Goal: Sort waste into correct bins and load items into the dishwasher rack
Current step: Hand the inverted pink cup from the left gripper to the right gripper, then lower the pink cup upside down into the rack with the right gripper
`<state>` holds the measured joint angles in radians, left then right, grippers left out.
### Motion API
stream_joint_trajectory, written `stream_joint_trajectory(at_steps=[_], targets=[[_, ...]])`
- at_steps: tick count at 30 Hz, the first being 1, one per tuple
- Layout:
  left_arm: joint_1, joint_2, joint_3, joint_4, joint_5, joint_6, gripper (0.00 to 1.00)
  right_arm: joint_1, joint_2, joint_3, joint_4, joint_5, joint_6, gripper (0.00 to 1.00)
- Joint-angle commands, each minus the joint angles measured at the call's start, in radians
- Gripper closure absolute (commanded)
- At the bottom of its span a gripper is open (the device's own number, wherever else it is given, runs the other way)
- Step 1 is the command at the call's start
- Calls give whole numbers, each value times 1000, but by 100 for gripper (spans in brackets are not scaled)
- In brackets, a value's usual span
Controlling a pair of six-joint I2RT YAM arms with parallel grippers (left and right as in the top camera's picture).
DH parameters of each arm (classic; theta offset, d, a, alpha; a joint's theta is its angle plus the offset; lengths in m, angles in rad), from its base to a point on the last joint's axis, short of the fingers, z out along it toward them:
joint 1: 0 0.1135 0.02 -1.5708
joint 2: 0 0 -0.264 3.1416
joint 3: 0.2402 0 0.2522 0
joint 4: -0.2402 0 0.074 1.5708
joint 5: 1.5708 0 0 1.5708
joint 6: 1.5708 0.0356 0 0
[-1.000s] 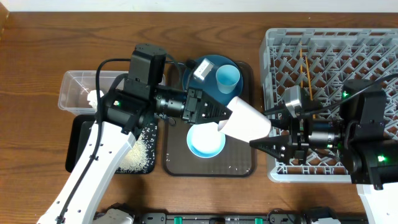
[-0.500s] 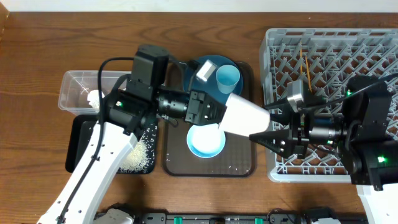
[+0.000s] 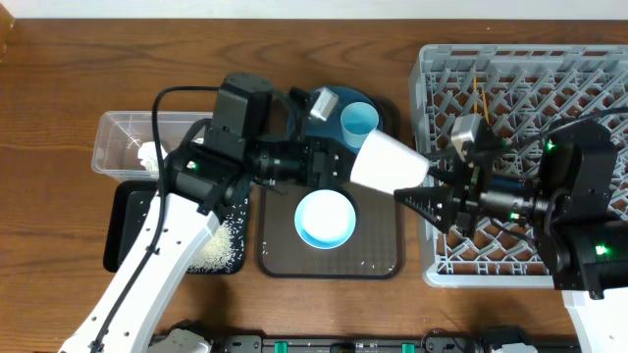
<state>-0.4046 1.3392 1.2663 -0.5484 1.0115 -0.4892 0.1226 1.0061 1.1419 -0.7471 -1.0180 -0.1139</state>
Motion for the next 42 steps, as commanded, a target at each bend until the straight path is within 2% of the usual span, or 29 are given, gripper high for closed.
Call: stream_joint_trajectory(at_steps=[1, 5, 9, 13, 15, 20, 29, 30, 31, 35, 42], targets=[[23, 2, 2, -13, -170, 18, 62, 9, 2, 2, -7, 122, 77, 50], [39, 2, 2, -64, -337, 19, 58, 9, 2, 2, -45, 271, 118, 50], [42, 2, 2, -132, -504, 18, 55, 9, 2, 2, -111, 530, 186, 51], [42, 2, 2, -190, -581, 19, 52, 9, 2, 2, -173, 683, 214, 49], [42, 2, 2, -214, -595, 18, 46, 9, 2, 5, -199, 711, 231, 48], [42, 2, 2, -260, -598, 18, 39, 9, 5, 47, -283, 801, 274, 50], [42, 2, 2, -303, -598, 18, 32, 9, 119, 249, -594, 899, 286, 52], [42, 2, 2, -305, -598, 18, 28, 9, 130, 257, -618, 903, 286, 52], [42, 2, 2, -305, -598, 18, 16, 9, 143, 260, -644, 908, 286, 52], [42, 2, 2, -304, -598, 18, 12, 9, 196, 257, -739, 949, 298, 53], [42, 2, 2, -304, -598, 18, 7, 9, 282, 257, -800, 953, 297, 55]])
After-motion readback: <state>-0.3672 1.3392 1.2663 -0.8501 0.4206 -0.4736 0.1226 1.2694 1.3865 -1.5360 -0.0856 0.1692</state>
